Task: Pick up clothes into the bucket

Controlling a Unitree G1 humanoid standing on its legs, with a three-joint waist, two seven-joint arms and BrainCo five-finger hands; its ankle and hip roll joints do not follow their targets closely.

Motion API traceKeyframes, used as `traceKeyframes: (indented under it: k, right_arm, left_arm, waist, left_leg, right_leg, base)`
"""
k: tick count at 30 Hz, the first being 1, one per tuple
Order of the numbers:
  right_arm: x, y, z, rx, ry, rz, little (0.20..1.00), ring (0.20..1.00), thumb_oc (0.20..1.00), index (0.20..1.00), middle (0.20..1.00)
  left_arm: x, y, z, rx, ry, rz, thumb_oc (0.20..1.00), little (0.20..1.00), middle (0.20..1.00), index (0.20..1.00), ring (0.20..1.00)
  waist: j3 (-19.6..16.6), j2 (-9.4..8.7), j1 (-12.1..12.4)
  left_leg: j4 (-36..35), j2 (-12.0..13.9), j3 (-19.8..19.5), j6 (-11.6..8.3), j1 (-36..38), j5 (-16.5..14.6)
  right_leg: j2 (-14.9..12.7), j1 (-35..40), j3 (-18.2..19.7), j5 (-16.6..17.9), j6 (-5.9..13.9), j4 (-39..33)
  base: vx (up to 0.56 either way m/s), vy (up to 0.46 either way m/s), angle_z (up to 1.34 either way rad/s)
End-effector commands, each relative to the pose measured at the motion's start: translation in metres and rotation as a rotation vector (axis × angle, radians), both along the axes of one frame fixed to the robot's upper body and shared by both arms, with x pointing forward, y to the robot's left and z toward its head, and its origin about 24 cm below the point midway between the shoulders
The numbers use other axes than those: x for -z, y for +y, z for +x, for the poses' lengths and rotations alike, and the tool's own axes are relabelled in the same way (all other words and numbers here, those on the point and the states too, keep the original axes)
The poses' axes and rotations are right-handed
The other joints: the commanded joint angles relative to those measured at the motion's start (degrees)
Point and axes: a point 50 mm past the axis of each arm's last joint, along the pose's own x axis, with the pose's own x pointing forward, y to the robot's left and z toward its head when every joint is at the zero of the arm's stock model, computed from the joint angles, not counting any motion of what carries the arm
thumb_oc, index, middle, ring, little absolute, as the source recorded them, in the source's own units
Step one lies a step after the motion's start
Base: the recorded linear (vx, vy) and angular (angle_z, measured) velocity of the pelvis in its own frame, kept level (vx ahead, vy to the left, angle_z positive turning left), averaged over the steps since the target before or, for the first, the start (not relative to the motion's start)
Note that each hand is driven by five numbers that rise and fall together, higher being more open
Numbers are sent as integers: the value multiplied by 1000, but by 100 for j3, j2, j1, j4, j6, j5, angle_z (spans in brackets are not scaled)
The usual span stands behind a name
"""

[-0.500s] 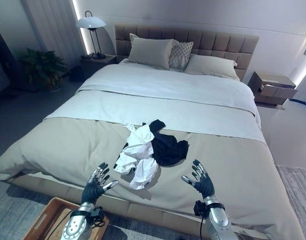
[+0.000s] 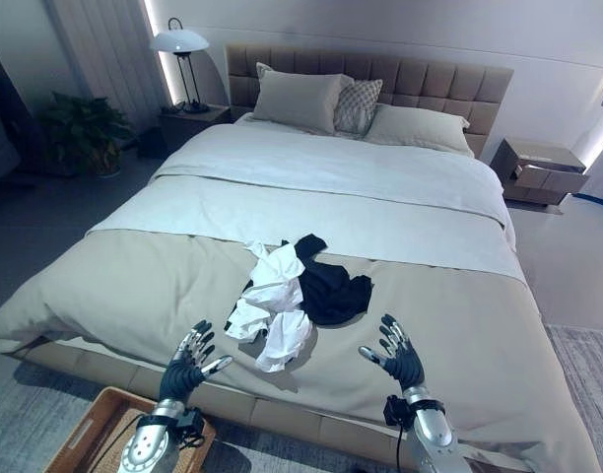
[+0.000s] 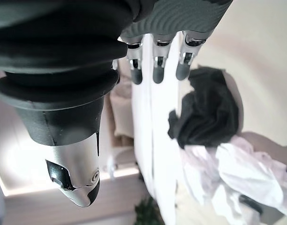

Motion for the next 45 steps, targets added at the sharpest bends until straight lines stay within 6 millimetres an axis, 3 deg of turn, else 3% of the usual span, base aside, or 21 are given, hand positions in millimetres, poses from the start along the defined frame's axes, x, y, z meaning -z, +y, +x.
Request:
traceKeyframes:
  k: [1, 3, 7, 9, 12, 13, 14, 16, 18, 21, 22, 27, 29, 31, 34, 35, 36, 37, 43, 44, 45]
  right_arm:
    - [-38, -7, 24, 13, -211, 26, 1000, 1000, 1000, 1000, 1000]
    - [-40, -8, 26, -2, -213, 2, 1000, 1000, 1000, 1000, 1000]
    - [-47, -14, 33, 44, -246, -14, 1000, 1000, 1000, 1000, 1000]
    - [-43, -13, 34, 59, -233, -14, 1000, 1000, 1000, 1000, 1000]
    - [-39, -11, 35, 90, -220, 1, 1000, 1000, 1000, 1000, 1000]
    - [-39, -10, 35, 88, -218, 7, 1000, 1000, 1000, 1000, 1000]
    - [-34, -9, 33, 93, -195, 6, 1000, 1000, 1000, 1000, 1000]
    - [-33, -8, 34, 93, -191, 8, 1000, 1000, 1000, 1000, 1000]
    - [-30, -7, 32, 104, -179, 22, 1000, 1000, 1000, 1000, 1000]
    - [-26, -12, 28, 115, -160, 15, 1000, 1000, 1000, 1000, 1000]
    - [-22, -16, 25, 130, -141, 12, 1000, 1000, 1000, 1000, 1000]
    - [-15, -20, 17, 152, -111, 23, 1000, 1000, 1000, 1000, 1000]
    - [-8, -22, 12, 168, -76, 36, 1000, 1000, 1000, 1000, 1000]
    - [-7, -22, 12, 167, -73, 34, 1000, 1000, 1000, 1000, 1000]
    - [-9, -25, 11, 170, -79, 24, 1000, 1000, 1000, 1000, 1000]
    - [-11, -30, 10, 172, -88, 15, 1000, 1000, 1000, 1000, 1000]
    - [-11, -30, 10, 172, -88, 15, 1000, 1000, 1000, 1000, 1000]
    - [-13, -34, 12, 185, -91, -8, 1000, 1000, 1000, 1000, 1000]
    - [-20, -37, 17, 214, -129, -5, 1000, 1000, 1000, 1000, 1000]
    - [-20, -32, 18, 182, -124, -11, 1000, 1000, 1000, 1000, 1000]
    - [-20, -32, 17, 182, -124, -11, 1000, 1000, 1000, 1000, 1000]
  left_arm:
    - [-35, 9, 23, 37, -199, 0, 1000, 1000, 1000, 1000, 1000]
    - [-35, 7, 22, 48, -197, -17, 1000, 1000, 1000, 1000, 1000]
    - [-36, 3, 27, 62, -206, -9, 1000, 1000, 1000, 1000, 1000]
    - [-34, 2, 26, 73, -196, 10, 1000, 1000, 1000, 1000, 1000]
    - [-37, -1, 27, 92, -210, 23, 1000, 1000, 1000, 1000, 1000]
    - [-38, -1, 27, 98, -215, 28, 1000, 1000, 1000, 1000, 1000]
    - [-40, 0, 29, 104, -222, 44, 1000, 1000, 1000, 1000, 1000]
    - [-42, 0, 31, 105, -230, 54, 1000, 1000, 1000, 1000, 1000]
    - [-47, 4, 37, 94, -251, 82, 1000, 1000, 1000, 1000, 1000]
    - [-46, 4, 39, 90, -248, 81, 1000, 1000, 1000, 1000, 1000]
    - [-44, 4, 40, 83, -243, 83, 1000, 1000, 1000, 1000, 1000]
    - [-43, 1, 39, 86, -240, 70, 1000, 1000, 1000, 1000, 1000]
    - [-40, -2, 38, 91, -232, 51, 1000, 1000, 1000, 1000, 1000]
    - [-41, -4, 38, 87, -235, 39, 1000, 1000, 1000, 1000, 1000]
    - [-43, -6, 41, 93, -243, 15, 1000, 1000, 1000, 1000, 1000]
    - [-46, -8, 41, 103, -255, -10, 1000, 1000, 1000, 1000, 1000]
    - [-46, -8, 41, 103, -255, -10, 1000, 1000, 1000, 1000, 1000]
    - [-47, -10, 40, 116, -258, -27, 1000, 1000, 1000, 1000, 1000]
    - [-43, -5, 35, 98, -237, -6, 1000, 1000, 1000, 1000, 1000]
    - [-41, -2, 29, 101, -225, -3, 1000, 1000, 1000, 1000, 1000]
    - [-41, -2, 29, 101, -224, -3, 1000, 1000, 1000, 1000, 1000]
  waist:
    - [509, -299, 42]
    - [631, -307, 138]
    - [591, -328, 172]
    - [512, -274, 145]
    - [459, -224, 148]
    - [452, -225, 172]
    - [493, -188, 152]
    - [542, -207, 154]
    - [675, -184, 24]
    - [699, -195, -83]
    - [723, -203, -195]
    - [760, -285, -350]
    - [651, -348, -366]
    - [619, -347, -339]
    - [566, -394, -368]
    - [617, -437, -335]
    - [619, -422, -347]
    - [697, -388, -277]
    - [671, -370, -87]
    - [646, -225, -74]
    - [641, -235, -56]
  left_leg:
    - [1565, 111, -439, -152, -932, -27]
    - [1914, 46, -647, -189, -1134, 117]
    - [1184, -41, -484, -164, -1635, 377]
    - [1002, -126, -355, -79, -1430, 248]
    - [924, -363, -127, 98, -1269, 61]
    - [909, -470, -44, 188, -1192, -18]
    - [890, -660, 44, 382, -1024, -153]
    - [901, -738, 94, 468, -954, -205]
    - [806, -806, 41, 600, -710, -210]
    - [634, -822, 18, 600, -490, -218]
    - [514, -822, -26, 591, -386, -201]
    - [447, -827, -138, 527, -203, -294]
    - [468, -822, -186, 473, -162, -324]
    - [513, -783, -177, 435, -165, -340]
    - [1134, -620, -266, 295, -328, -501]
    - [2019, -519, -330, 154, -599, -433]
    - [2085, -500, -351, 146, -637, -464]
    - [2594, -372, -438, 30, -913, -148]
    - [1771, -389, -683, 20, -1457, -66]
    - [1424, -431, -561, 175, -1194, -194]
    - [1405, -440, -536, 181, -1180, -190]
  right_leg:
    - [46, 205, -269, -380, -132, 602]
    - [56, 301, -296, -399, -167, 571]
    - [-140, 354, -484, -316, 26, 382]
    - [-173, 315, -468, -335, 81, 365]
    - [-523, 273, -402, -295, 267, 520]
    - [-677, 196, -334, -295, 301, 759]
    - [-954, -67, -200, -102, 300, 1461]
    - [-1048, -263, -100, 63, 259, 1872]
    - [-937, -573, 83, 364, 151, 2540]
    - [-735, -723, 238, 359, 125, 2489]
    - [-486, -921, 297, 228, 110, 2246]
    - [-119, -999, 141, 81, 78, 1477]
    - [16, -704, 295, 11, 70, 1112]
    - [24, -652, 237, 0, 72, 1098]
    - [109, -468, 225, -91, -16, 999]
    - [124, -274, 118, -179, -146, 989]
    - [140, -273, 101, -181, -152, 990]
    - [145, -95, 14, -278, -246, 996]
    - [-79, 92, 107, -268, -54, 777]
    - [-189, -125, 117, -387, 42, 1310]
    - [-203, -154, 146, -409, 48, 1353]
  base:
    - [-14, -80, 19]
    - [26, 6, 24]
    - [53, 128, 29]
    - [101, 199, 19]
    - [96, 212, -14]
    - [140, 400, -19]
    - [121, 378, -24]
    - [57, 214, -23]
    - [88, 171, -26]
    - [132, 69, -9]
    - [85, 8, -4]
    - [113, -54, 11]
    - [110, -93, 26]
    - [95, -102, 14]
    - [124, -184, 5]
    - [66, -107, 14]
    - [122, -124, 28]
    - [48, -24, 25]
    - [117, 85, 9]
    - [110, 198, -22]
    - [72, 232, -35]
